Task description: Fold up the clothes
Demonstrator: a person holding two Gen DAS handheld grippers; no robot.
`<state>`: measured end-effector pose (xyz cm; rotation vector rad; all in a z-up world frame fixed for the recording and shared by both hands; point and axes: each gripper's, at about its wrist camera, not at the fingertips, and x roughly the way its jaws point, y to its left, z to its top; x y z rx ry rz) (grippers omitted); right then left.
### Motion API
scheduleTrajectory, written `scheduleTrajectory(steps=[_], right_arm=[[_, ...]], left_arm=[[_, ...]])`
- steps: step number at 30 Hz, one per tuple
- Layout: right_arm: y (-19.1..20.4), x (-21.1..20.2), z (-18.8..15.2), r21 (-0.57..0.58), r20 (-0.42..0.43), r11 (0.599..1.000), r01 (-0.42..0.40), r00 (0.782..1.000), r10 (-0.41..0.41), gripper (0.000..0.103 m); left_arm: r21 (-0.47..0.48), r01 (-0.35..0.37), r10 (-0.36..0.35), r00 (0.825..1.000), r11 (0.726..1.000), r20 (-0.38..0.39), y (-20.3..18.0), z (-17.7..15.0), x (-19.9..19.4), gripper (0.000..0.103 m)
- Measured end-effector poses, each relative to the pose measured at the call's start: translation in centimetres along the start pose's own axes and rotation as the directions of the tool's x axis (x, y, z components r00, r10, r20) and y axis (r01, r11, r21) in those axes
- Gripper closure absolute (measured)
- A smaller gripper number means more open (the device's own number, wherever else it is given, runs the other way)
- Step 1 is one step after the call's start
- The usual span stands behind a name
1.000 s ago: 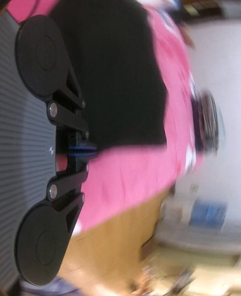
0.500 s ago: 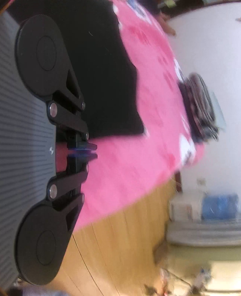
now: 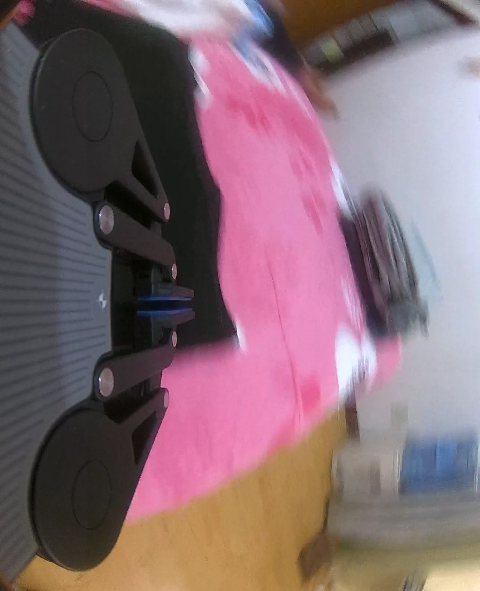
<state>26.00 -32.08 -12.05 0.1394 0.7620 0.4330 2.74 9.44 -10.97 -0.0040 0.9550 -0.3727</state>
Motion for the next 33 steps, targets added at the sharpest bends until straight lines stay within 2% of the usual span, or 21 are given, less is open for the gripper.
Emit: scheduleTrajectory(steps=[3, 7, 9, 10, 12, 15, 16, 19, 20, 21, 22, 23, 24, 26, 29, 30, 31, 33], right_arm=[[1.0, 2.0, -0.2, -0.024, -0.054, 0.999, -0.032, 0.998, 0.031, 0.103], [-0.9, 3.2, 2.0, 0.093, 0.012, 0.995, 0.038, 0.999, -0.039, 0.103], [-1.7, 3.5, 3.1, 0.148, 0.047, 0.987, 0.067, 0.996, -0.074, 0.098], [-1.7, 3.5, 3.5, 0.16, 0.057, 0.986, 0.057, 0.996, -0.067, 0.098], [0.3, 3.2, 3.4, 0.115, 0.038, 0.992, -0.057, 0.998, 0.053, 0.098], [3.6, 4.6, 2.6, 0.05, -0.038, 0.983, -0.178, 0.983, 0.18, 0.099], [4.1, 5.8, 2.4, 0.061, -0.057, 0.983, -0.175, 0.982, 0.178, 0.099], [3.5, 8.1, 3.0, 0.153, -0.04, 0.982, -0.114, 0.992, 0.121, 0.103], [3.8, 7.7, 3.7, 0.149, -0.007, 0.986, -0.074, 0.997, 0.076, 0.097], [4.0, 7.4, 4.3, 0.147, 0.026, 0.989, -0.034, 0.999, 0.03, 0.096], [4.7, 7.2, 4.6, 0.13, 0.036, 0.991, -0.028, 0.999, 0.023, 0.097], [6.4, 7.5, 4.2, 0.081, -0.007, 0.992, -0.097, 0.995, 0.098, 0.097], [8.1, 7.7, 3.7, 0.036, -0.054, 0.985, -0.168, 0.984, 0.17, 0.097], [11.6, 8.2, 2.9, -0.045, -0.155, 0.949, -0.313, 0.94, 0.302, 0.096], [16.7, 9.1, 1.4, -0.134, -0.317, 0.85, -0.509, 0.835, 0.45, 0.097], [18.2, 10.0, 0.4, -0.158, -0.36, 0.833, -0.529, 0.817, 0.451, 0.097], [19.3, 10.9, -0.2, -0.171, -0.382, 0.825, -0.539, 0.808, 0.449, 0.097], [19.9, 12.8, 0.4, -0.15, -0.343, 0.845, -0.512, 0.829, 0.442, 0.1]], left_arm=[[0.013, -0.001, 0.001, 1.0, 1.0, 0.005, -0.1, -0.1, 0.0, 0.072], [0.034, -0.004, 0.004, 1.0, 0.999, 0.008, -0.4, -0.2, -0.1, 0.071], [0.033, -0.001, 0.001, 1.0, 0.999, 0.007, -0.4, -0.1, 0.0, 0.069], [0.03, 0.0, 0.0, 1.0, 1.0, 0.006, -0.3, -0.1, 0.0, 0.069], [0.026, 0.002, -0.002, 1.0, 1.0, 0.007, -0.3, -0.2, 0.0, 0.067], [0.026, 0.001, -0.002, 1.0, 1.0, 0.01, -0.4, -0.2, 0.0, 0.066], [0.032, 0.0, -0.001, 1.0, 0.999, 0.011, -0.5, -0.3, 0.1, 0.065], [0.054, -0.004, 0.003, 1.0, 0.999, 0.012, -0.9, -0.4, 0.0, 0.06], [0.06, -0.006, 0.005, 1.0, 0.998, 0.012, -1.1, -0.4, 0.0, 0.059], [0.067, -0.008, 0.007, 1.0, 0.998, 0.012, -1.2, -0.4, 0.0, 0.056], [0.073, -0.01, 0.009, 1.0, 0.997, 0.011, -1.4, -0.4, 0.0, 0.054], [0.079, -0.012, 0.011, 1.0, 0.997, 0.011, -1.6, -0.4, 0.0, 0.054], [0.081, -0.014, 0.014, 1.0, 0.997, 0.012, -1.7, -0.4, 0.0, 0.054], [0.086, -0.021, 0.02, 1.0, 0.996, 0.013, -1.9, -0.5, 0.0, 0.054], [0.084, -0.03, 0.028, 0.999, 0.996, 0.017, -2.0, -0.5, 0.0, 0.053], [0.088, -0.033, 0.031, 0.999, 0.996, 0.019, -2.0, -0.5, 0.1, 0.053], [0.092, -0.035, 0.033, 0.999, 0.995, 0.021, -2.0, -0.5, 0.2, 0.053], [0.118, -0.048, 0.046, 0.999, 0.992, 0.027, -2.3, -0.6, 0.1, 0.052]])
